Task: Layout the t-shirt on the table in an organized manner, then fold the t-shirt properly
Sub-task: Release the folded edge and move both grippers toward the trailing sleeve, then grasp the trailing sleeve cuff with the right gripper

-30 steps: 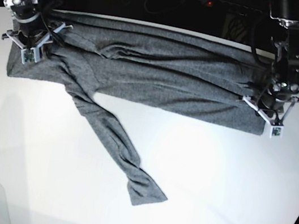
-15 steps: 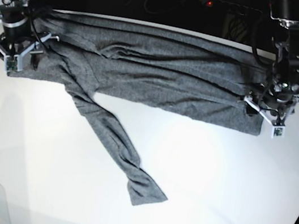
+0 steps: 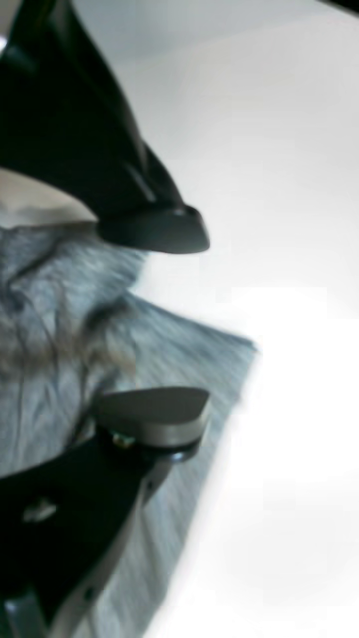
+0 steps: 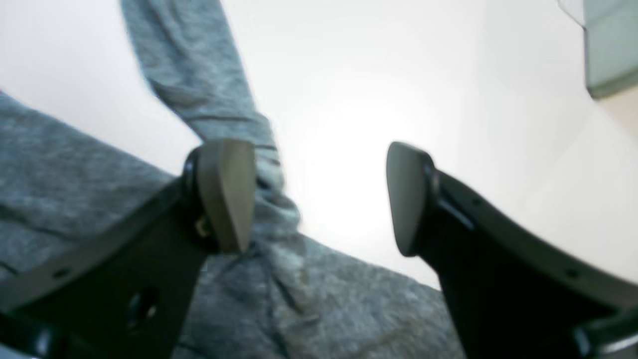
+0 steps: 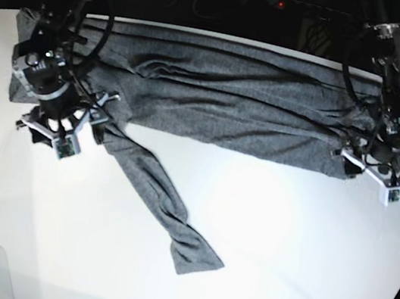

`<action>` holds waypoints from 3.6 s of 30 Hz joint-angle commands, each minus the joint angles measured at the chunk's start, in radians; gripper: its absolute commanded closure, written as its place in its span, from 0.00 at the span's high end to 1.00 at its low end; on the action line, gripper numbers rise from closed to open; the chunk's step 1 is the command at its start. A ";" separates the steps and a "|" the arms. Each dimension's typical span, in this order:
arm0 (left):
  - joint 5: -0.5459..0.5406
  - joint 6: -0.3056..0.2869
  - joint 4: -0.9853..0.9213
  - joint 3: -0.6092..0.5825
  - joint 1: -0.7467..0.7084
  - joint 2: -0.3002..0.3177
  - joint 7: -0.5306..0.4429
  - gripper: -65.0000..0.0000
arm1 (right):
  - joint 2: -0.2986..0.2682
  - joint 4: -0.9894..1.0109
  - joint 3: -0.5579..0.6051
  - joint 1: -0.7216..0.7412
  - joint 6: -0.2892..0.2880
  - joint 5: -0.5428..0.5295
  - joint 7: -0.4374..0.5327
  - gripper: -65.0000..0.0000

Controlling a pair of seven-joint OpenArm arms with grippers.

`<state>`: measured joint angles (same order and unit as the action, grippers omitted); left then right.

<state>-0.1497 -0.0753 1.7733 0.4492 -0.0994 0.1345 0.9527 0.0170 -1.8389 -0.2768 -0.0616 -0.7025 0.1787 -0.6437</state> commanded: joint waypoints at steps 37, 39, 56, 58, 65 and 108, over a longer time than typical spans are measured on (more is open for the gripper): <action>0.006 0.016 -1.398 -0.415 0.835 -0.292 -0.888 0.63 | -0.007 -0.025 0.007 -0.113 0.004 -0.009 0.022 0.48; 0.006 0.016 -1.447 -0.415 0.854 -0.292 -0.906 0.63 | -0.007 -0.023 0.011 -0.106 0.004 -0.009 0.022 0.48; -0.141 0.016 -0.896 -0.413 0.547 -0.036 -0.596 0.63 | -0.005 0.328 0.251 0.240 0.004 -0.009 0.023 0.48; -0.210 0.016 -0.791 -0.413 0.494 0.030 -0.552 0.63 | -0.002 0.371 0.258 0.263 0.004 -0.009 0.051 0.48; -0.402 0.018 -0.623 -0.413 0.335 0.175 -0.528 0.63 | -0.007 0.548 0.261 0.297 0.004 -0.009 0.272 0.48; -0.446 0.018 -0.597 -0.413 0.267 0.193 -0.530 0.63 | -0.039 0.655 0.253 0.375 0.004 -0.011 0.373 0.00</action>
<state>-0.5892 -0.0521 1.1576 0.0319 0.1520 0.3157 0.4435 -0.0196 -1.1633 -0.0212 0.2798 -0.7021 0.1860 -0.2993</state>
